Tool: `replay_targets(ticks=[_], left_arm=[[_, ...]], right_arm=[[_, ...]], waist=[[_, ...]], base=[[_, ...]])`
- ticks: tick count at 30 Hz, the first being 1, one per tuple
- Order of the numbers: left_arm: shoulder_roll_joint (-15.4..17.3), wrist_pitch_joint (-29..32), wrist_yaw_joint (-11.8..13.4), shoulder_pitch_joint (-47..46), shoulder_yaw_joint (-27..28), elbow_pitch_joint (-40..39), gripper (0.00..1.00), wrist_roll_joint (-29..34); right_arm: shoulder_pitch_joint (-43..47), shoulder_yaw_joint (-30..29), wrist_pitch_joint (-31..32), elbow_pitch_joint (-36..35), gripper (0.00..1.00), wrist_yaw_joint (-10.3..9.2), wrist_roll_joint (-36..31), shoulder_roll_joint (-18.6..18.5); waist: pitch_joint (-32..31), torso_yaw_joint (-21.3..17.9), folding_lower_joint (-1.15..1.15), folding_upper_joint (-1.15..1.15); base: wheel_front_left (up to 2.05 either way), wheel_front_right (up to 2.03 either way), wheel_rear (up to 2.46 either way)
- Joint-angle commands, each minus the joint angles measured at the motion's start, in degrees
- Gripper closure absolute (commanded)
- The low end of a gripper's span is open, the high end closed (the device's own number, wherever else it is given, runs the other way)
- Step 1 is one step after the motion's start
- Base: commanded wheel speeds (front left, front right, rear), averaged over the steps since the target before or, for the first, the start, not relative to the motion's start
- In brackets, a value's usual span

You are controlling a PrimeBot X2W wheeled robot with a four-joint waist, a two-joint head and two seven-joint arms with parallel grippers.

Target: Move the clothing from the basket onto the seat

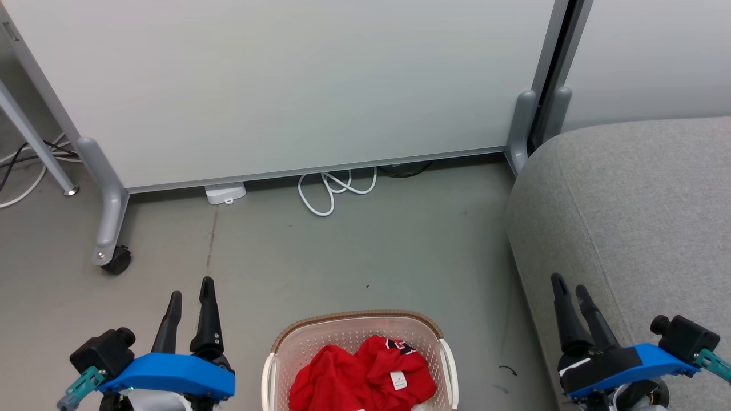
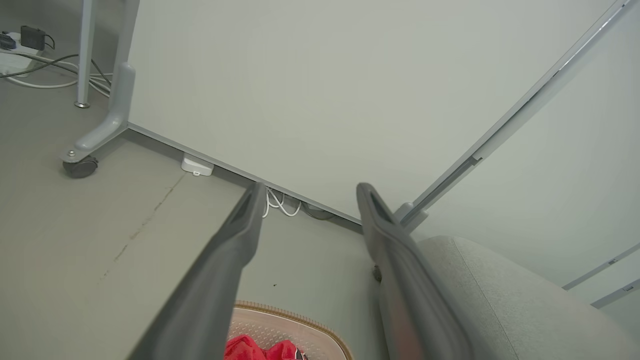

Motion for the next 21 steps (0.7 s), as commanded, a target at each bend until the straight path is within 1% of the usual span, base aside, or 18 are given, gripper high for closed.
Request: replay_targets(ticks=[1, 21], left_arm=[[0.55, -0.66, 0.1, -1.36, -0.44, -0.36, 0.0, 2.09], [0.82, -3.57, 0.83, -1.56, -1.95, 0.46, 0.0, 12.96]], right_arm=[[-1.54, 0.24, -0.54, -0.49, 0.0, 0.1, -2.05, -0.4], [-1.87, 1.24, -2.86, -0.24, 0.0, 0.12, -13.87, -0.49]], waist=[[0.02, 0.01, 0.0, 0.0], [0.21, 0.07, 0.0, 0.0]], base=[[0.0, 0.0, 0.0], [0.0, 0.0, 0.0]])
